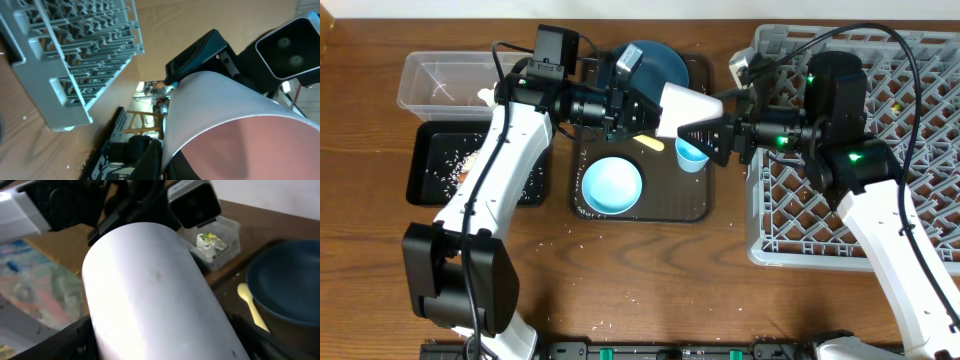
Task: Sort waste into correct bins and load items into the dishwasher rack
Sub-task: 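Hand the pink cup from the left gripper to the right gripper, then place the pink cup upside down in the dish rack with right gripper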
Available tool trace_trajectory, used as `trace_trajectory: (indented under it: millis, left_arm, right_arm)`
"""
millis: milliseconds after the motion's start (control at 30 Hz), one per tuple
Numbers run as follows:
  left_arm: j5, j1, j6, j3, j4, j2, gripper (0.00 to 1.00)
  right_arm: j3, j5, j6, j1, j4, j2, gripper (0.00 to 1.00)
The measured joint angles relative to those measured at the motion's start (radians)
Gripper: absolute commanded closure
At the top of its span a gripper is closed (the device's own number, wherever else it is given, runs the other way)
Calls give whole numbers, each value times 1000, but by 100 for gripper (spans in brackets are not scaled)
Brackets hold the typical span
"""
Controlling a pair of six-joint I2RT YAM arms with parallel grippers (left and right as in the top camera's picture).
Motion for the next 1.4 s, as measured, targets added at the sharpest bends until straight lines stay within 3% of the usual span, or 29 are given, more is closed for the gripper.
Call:
trace_trajectory:
  millis: [233, 300, 467, 867, 1133, 1400]
  left_arm:
    - [22, 3, 0, 0, 1, 0, 83]
    - [24, 3, 1, 0, 2, 0, 77]
    - [32, 3, 0, 0, 2, 0, 71]
    - [-5, 3, 0, 0, 2, 0, 65]
    - [-89, 2, 0, 0, 1, 0, 65]
    - [-372, 2, 2, 0, -52, 0, 60]
  right_arm:
    - [0, -32, -1, 0, 35, 1, 36]
    - [1, -34, 0, 0, 40, 1, 37]
    - [1, -26, 0, -2, 45, 1, 42]
    - [1, -24, 10, -184, 13, -27, 47]
    - [4, 138, 35, -330, -232, -106, 46]
    - [104, 547, 42, -361, -622, -130, 46]
